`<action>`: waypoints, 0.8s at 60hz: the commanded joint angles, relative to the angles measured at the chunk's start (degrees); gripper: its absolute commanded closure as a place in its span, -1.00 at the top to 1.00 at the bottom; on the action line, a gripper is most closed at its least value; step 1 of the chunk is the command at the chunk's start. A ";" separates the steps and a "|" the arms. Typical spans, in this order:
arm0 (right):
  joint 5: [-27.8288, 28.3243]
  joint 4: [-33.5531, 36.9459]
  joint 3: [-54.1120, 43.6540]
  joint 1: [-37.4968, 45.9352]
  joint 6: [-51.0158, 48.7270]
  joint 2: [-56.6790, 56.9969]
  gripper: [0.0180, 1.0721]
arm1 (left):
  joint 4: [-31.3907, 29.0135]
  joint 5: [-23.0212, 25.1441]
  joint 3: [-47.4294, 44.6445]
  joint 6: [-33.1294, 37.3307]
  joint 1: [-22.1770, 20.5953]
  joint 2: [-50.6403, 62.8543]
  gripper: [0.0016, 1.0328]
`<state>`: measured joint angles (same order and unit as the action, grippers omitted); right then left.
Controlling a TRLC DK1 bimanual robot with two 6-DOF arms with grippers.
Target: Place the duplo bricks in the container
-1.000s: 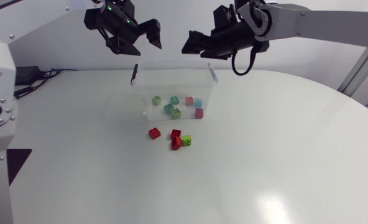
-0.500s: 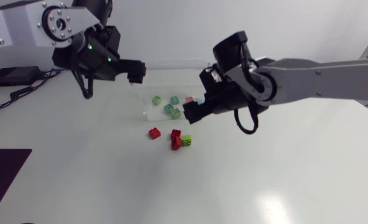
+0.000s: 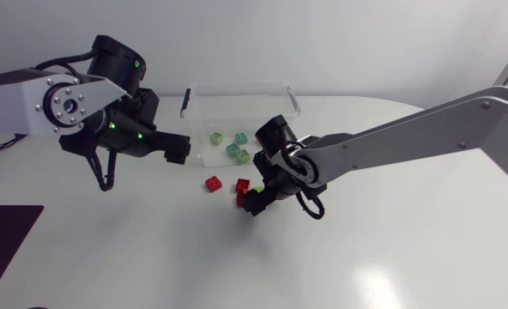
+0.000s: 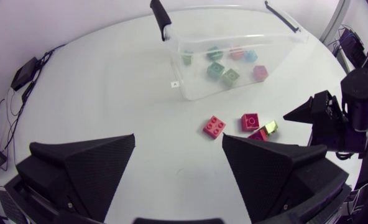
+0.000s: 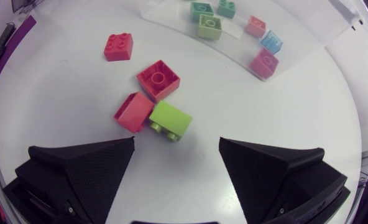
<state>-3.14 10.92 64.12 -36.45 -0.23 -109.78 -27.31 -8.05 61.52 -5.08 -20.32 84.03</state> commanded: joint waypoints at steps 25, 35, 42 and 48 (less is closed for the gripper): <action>-1.79 4.90 10.24 -0.73 2.87 -7.65 0.33 | 4.02 -0.21 -6.15 2.45 1.33 -2.03 0.90; -1.79 6.75 9.54 -0.82 4.10 -7.38 -0.22 | 4.02 -0.21 -6.58 3.24 1.60 -2.73 0.90; -1.61 7.45 9.89 -0.56 4.10 -7.56 -0.46 | 4.02 -0.03 -6.58 3.32 1.60 -2.99 0.90; -1.35 7.98 9.01 -0.47 4.27 -6.06 -0.48 | 4.02 0.14 -6.67 3.50 1.33 -3.17 0.90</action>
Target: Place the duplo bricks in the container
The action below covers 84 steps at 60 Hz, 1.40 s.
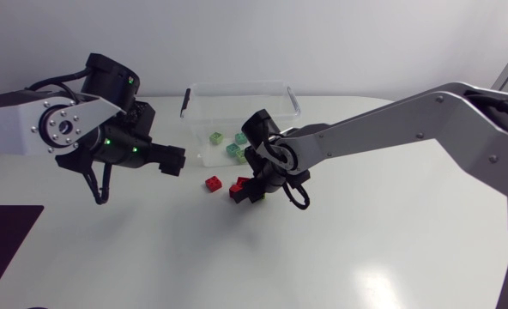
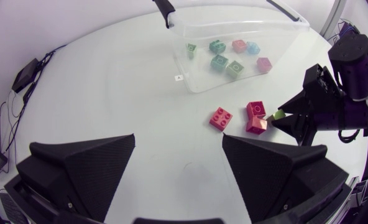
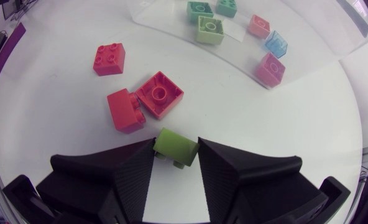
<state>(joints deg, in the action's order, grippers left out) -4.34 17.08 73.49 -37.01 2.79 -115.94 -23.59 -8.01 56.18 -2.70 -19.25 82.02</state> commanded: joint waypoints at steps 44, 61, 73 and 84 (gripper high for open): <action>1.09 11.40 11.50 4.06 0.99 17.06 -0.47 | 5.23 8.27 6.22 9.47 -2.64 19.67 0.90; 2.67 12.27 18.53 4.76 1.08 14.95 -0.47 | 6.46 13.72 13.60 15.62 -2.99 29.52 0.86; 3.37 13.07 23.54 6.87 0.90 12.05 -0.47 | 6.54 15.22 14.48 18.08 -4.57 32.06 0.86; 3.81 12.19 28.99 9.33 1.78 6.60 -0.47 | 6.37 16.71 14.48 19.49 -5.19 33.91 0.66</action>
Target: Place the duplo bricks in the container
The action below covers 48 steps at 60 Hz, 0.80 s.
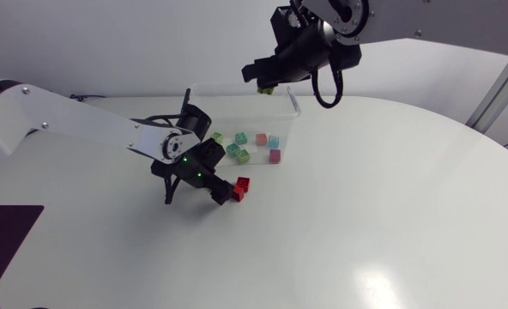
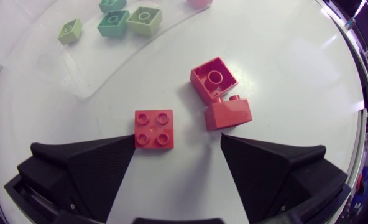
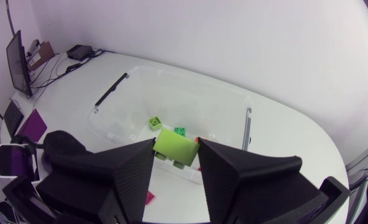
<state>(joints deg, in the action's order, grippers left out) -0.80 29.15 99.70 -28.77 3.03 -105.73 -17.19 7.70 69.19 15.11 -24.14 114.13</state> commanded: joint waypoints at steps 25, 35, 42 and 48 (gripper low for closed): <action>-0.17 2.32 11.74 2.76 2.07 -14.33 0.87 | 1.02 5.74 -4.85 2.99 0.50 -8.57 -0.55; -0.17 2.32 9.02 3.11 2.16 -10.55 0.88 | -0.48 7.50 -7.49 2.46 2.26 -18.85 -0.55; -0.26 2.32 3.92 3.02 1.72 -6.15 0.89 | -2.15 8.47 -7.14 2.64 3.31 -20.17 -0.50; -0.34 1.35 -1.53 2.76 1.63 -2.20 0.90 | -2.85 7.94 -4.24 0.53 3.22 -13.67 -0.04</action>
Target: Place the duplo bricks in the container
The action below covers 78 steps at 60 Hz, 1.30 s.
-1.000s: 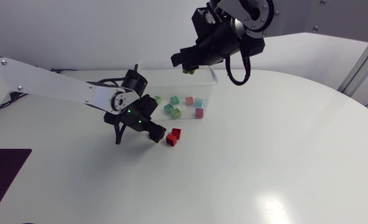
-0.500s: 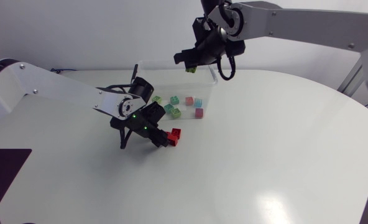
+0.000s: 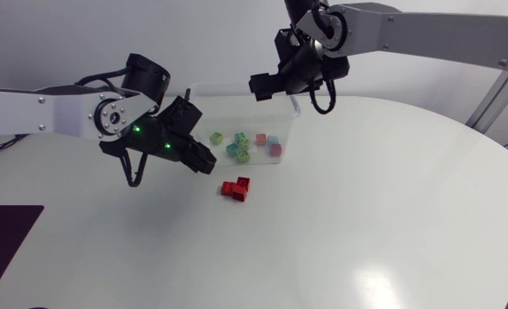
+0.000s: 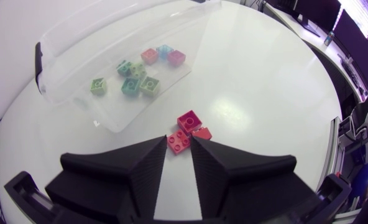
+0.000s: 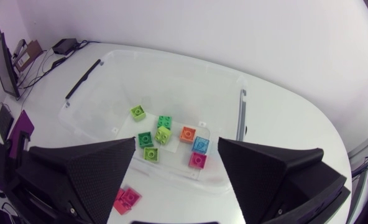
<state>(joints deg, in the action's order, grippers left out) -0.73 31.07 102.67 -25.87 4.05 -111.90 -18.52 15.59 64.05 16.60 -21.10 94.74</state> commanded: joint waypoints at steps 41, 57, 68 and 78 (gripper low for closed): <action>-0.06 -9.27 -31.04 1.43 -1.51 18.91 0.90 | 1.47 -14.19 7.84 -10.36 -6.93 21.10 0.27; 0.20 -9.98 -33.06 2.31 -1.77 19.70 0.90 | 1.91 -15.68 10.57 -11.59 -8.25 23.47 0.27; 0.20 -10.33 -33.50 2.31 -1.95 20.23 0.90 | 2.53 -16.56 10.39 -11.68 -6.93 23.83 0.27; 0.20 -10.33 -33.68 1.70 -1.86 20.67 0.90 | 2.70 -16.56 9.86 -12.12 -7.02 24.26 -0.48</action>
<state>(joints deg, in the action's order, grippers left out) -0.64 21.17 70.37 -23.90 2.72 -92.66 -16.34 -0.56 73.45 5.96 -28.29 117.23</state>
